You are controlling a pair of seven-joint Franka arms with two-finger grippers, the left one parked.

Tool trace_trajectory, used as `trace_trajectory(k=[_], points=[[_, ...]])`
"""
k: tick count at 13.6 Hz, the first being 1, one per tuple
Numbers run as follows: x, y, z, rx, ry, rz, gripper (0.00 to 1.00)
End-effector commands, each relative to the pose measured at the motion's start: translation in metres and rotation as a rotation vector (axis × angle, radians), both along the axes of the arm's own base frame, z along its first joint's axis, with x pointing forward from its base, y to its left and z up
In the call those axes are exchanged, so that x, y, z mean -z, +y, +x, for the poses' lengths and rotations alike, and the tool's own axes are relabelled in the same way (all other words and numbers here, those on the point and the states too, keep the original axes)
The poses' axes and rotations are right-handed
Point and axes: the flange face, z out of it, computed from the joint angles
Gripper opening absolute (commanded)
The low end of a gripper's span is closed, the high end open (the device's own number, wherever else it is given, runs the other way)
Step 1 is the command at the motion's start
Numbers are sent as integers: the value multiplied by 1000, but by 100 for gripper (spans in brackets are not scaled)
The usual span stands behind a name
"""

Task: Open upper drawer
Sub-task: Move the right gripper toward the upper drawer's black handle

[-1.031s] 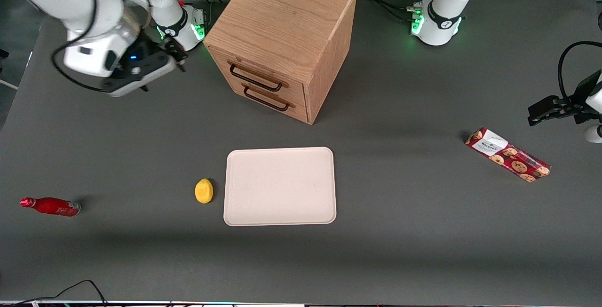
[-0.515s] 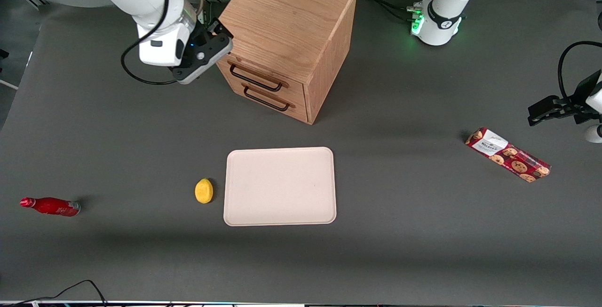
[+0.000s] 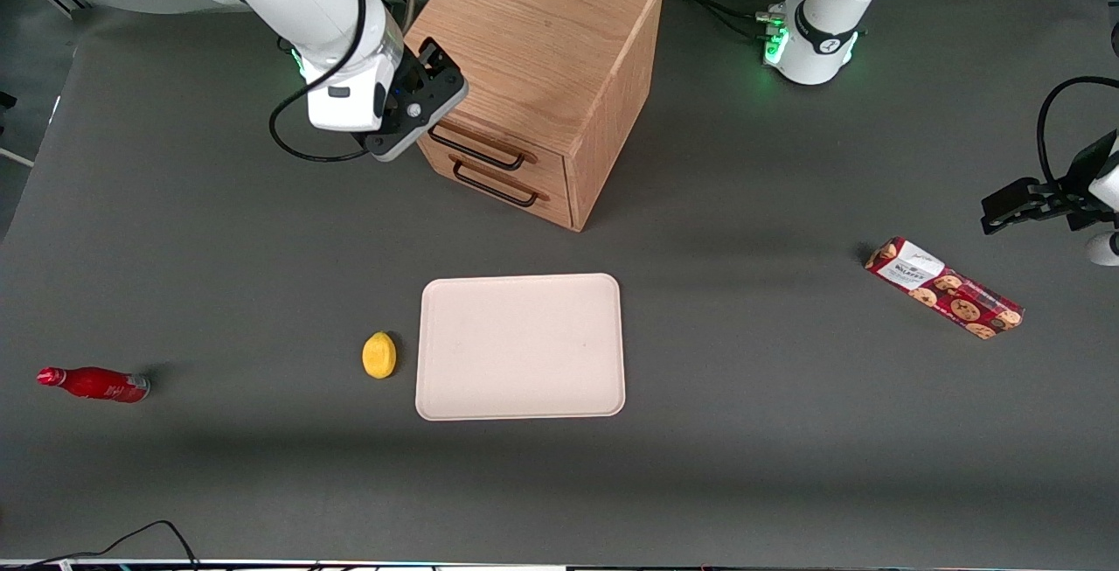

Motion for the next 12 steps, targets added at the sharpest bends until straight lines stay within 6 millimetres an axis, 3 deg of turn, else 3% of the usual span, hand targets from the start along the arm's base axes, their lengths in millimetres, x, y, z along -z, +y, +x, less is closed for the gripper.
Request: trace_trajectory(k=[1,4,5,12], points=[[20,-9,20,-76,50,67,100],[52,-28,41,-101,148,190,100],[54,-28,42,-101,152,192,100],[117,-22,44,-89,243,140,100]])
